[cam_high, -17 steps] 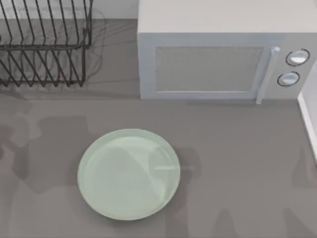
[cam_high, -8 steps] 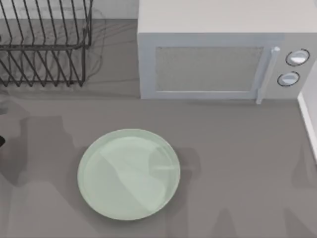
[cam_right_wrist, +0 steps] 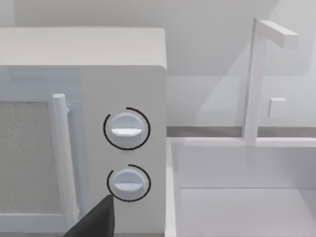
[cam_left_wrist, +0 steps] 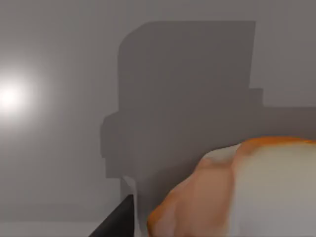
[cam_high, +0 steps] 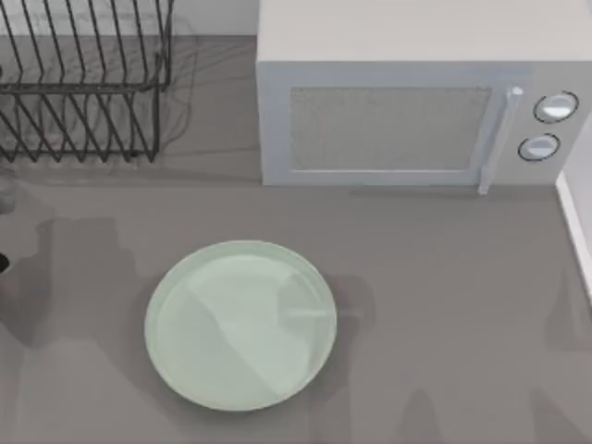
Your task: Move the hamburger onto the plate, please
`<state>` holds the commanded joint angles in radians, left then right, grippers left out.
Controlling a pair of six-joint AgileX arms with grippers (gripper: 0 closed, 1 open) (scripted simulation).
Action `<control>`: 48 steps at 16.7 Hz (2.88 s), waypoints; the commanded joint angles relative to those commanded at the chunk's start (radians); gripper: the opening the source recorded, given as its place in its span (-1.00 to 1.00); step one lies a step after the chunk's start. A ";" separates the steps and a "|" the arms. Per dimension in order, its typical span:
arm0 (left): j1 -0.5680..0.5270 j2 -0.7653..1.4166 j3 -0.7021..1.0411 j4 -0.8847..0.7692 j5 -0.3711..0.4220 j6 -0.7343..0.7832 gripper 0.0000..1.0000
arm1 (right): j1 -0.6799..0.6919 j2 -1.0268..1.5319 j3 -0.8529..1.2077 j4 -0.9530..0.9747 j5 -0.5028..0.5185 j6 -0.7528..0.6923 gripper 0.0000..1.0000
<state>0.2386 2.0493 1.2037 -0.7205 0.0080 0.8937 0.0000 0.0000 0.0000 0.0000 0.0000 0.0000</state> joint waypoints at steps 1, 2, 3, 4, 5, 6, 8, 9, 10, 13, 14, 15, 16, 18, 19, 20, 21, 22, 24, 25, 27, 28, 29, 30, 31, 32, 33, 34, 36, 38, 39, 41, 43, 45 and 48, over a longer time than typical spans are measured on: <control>0.000 0.000 0.000 0.000 0.000 0.000 0.10 | 0.000 0.000 0.000 0.000 0.000 0.000 1.00; 0.000 0.000 0.000 0.000 0.000 0.000 -0.06 | 0.000 0.000 0.000 0.000 0.000 0.000 1.00; 0.000 0.000 0.000 0.000 0.000 0.000 -0.21 | 0.000 0.000 0.000 0.000 0.000 0.000 1.00; 0.000 0.000 0.000 0.000 0.000 0.000 -0.36 | 0.000 0.000 0.000 0.000 0.000 0.000 1.00; 0.000 0.000 0.000 0.000 0.000 0.000 -0.51 | 0.000 0.000 0.000 0.000 0.000 0.000 1.00; 0.000 0.000 0.000 0.000 0.000 0.000 -0.66 | 0.000 0.000 0.000 0.000 0.000 0.000 1.00; 0.000 0.000 0.000 0.000 0.000 0.000 -0.96 | 0.000 0.000 0.000 0.000 0.000 0.000 1.00; 0.000 0.000 0.000 0.000 0.000 0.000 -1.00 | 0.000 0.000 0.000 0.000 0.000 0.000 1.00; 0.000 0.000 0.000 0.000 0.000 0.000 -1.00 | 0.000 0.000 0.000 0.000 0.000 0.000 1.00; 0.000 0.000 0.000 0.000 0.000 0.000 -1.00 | 0.000 0.000 0.000 0.000 0.000 0.000 1.00; 0.000 0.000 0.000 0.000 0.000 0.000 -1.00 | 0.000 0.000 0.000 0.000 0.000 0.000 1.00; 0.000 0.000 0.000 0.000 0.000 0.000 -1.00 | 0.000 0.000 0.000 0.000 0.000 0.000 1.00; 0.000 0.000 0.000 0.000 0.000 0.000 -1.00 | 0.000 0.000 0.000 0.000 0.000 0.000 1.00; -0.001 -0.061 0.017 -0.058 0.021 -0.011 -1.00 | 0.000 0.000 0.000 0.000 0.000 0.000 1.00; -0.001 -0.070 0.030 -0.070 0.021 -0.011 -1.00 | 0.000 0.000 0.000 0.000 0.000 0.000 1.00; -0.001 -0.081 0.051 -0.093 0.021 -0.010 -1.00 | 0.000 0.000 0.000 0.000 0.000 0.000 1.00; -0.001 -0.089 0.079 -0.126 0.021 -0.010 -1.00 | 0.000 0.000 0.000 0.000 0.000 0.000 1.00; -0.002 -0.097 0.104 -0.168 0.021 -0.011 -1.00 | 0.000 0.000 0.000 0.000 0.000 0.000 1.00; -0.002 -0.122 0.147 -0.266 0.020 -0.012 -1.00 | 0.000 0.000 0.000 0.000 0.000 0.000 1.00; -0.002 -0.133 0.171 -0.316 0.021 -0.012 -1.00 | 0.000 0.000 0.000 0.000 0.000 0.000 1.00; -0.003 -0.157 0.225 -0.392 0.021 -0.013 -1.00 | 0.000 0.000 0.000 0.000 0.000 0.000 1.00; -0.003 -0.175 0.245 -0.414 0.021 -0.015 -1.00 | 0.000 0.000 0.000 0.000 0.000 0.000 1.00; -0.004 -0.186 0.256 -0.425 0.021 -0.016 -1.00 | 0.000 0.000 0.000 0.000 0.000 0.000 1.00; -0.004 -0.188 0.258 -0.427 0.020 -0.016 -1.00 | 0.000 0.000 0.000 0.000 0.000 0.000 1.00; -0.004 -0.188 0.258 -0.427 0.020 -0.016 -1.00 | 0.000 0.000 0.000 0.000 0.000 0.000 1.00; -0.004 -0.188 0.258 -0.427 0.020 -0.016 -1.00 | 0.000 0.000 0.000 0.000 0.000 0.000 1.00; -0.002 -0.184 0.255 -0.424 0.020 -0.014 -1.00 | 0.000 0.000 0.000 0.000 0.000 0.000 1.00; -0.004 -0.184 0.255 -0.424 0.020 -0.015 -1.00 | 0.000 0.000 0.000 0.000 0.000 0.000 1.00; -0.038 -0.179 0.258 -0.423 0.019 -0.015 -1.00 | 0.000 0.000 0.000 0.000 0.000 0.000 1.00; -0.113 -0.171 0.261 -0.420 0.017 -0.016 -1.00 | 0.000 0.000 0.000 0.000 0.000 0.000 1.00; -0.166 -0.168 0.261 -0.417 0.016 -0.018 -1.00 | 0.000 0.000 0.000 0.000 0.000 0.000 1.00; -0.304 -0.159 0.257 -0.411 0.014 -0.026 -1.00 | 0.000 0.000 0.000 0.000 0.000 0.000 1.00; -0.473 -0.149 0.250 -0.405 0.013 -0.036 -1.00 | 0.000 0.000 0.000 0.000 0.000 0.000 1.00; -0.638 -0.144 0.242 -0.396 0.012 -0.048 -1.00 | 0.000 0.000 0.000 0.000 0.000 0.000 1.00; -0.819 -0.142 0.233 -0.380 0.008 -0.066 -1.00 | 0.000 0.000 0.000 0.000 0.000 0.000 1.00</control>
<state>-0.5806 1.9071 1.4368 -1.1003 0.0155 0.8275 0.0000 0.0000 0.0000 0.0000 0.0000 0.0000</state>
